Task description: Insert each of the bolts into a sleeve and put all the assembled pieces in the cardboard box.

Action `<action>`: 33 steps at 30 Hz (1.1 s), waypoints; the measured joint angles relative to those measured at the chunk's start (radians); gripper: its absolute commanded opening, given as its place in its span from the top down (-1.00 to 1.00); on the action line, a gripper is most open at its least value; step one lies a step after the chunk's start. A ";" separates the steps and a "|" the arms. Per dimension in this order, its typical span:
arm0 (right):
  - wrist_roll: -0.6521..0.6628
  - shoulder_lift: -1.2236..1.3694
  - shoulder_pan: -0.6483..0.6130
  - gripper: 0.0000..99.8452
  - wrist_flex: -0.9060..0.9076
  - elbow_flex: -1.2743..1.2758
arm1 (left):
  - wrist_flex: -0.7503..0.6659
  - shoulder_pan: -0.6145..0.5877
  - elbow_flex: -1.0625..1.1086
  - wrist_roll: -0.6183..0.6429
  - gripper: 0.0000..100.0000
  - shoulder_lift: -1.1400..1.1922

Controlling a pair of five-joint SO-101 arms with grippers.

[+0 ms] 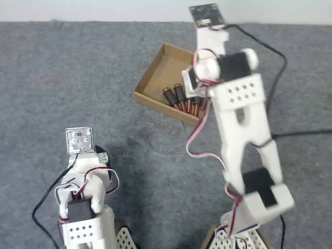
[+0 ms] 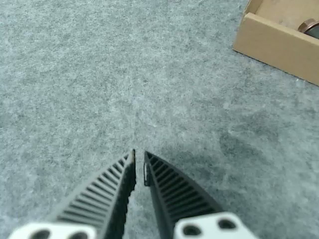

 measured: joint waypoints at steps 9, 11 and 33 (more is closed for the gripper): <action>0.000 -0.416 -0.003 0.99 -0.009 0.428 | 0.000 0.000 0.000 0.000 0.95 0.000; 0.000 -0.509 -0.003 0.99 -0.021 0.523 | 0.000 0.000 0.000 0.000 0.95 0.000; 0.000 -1.372 0.152 0.99 -0.617 1.669 | 0.046 0.000 0.000 0.000 0.98 0.000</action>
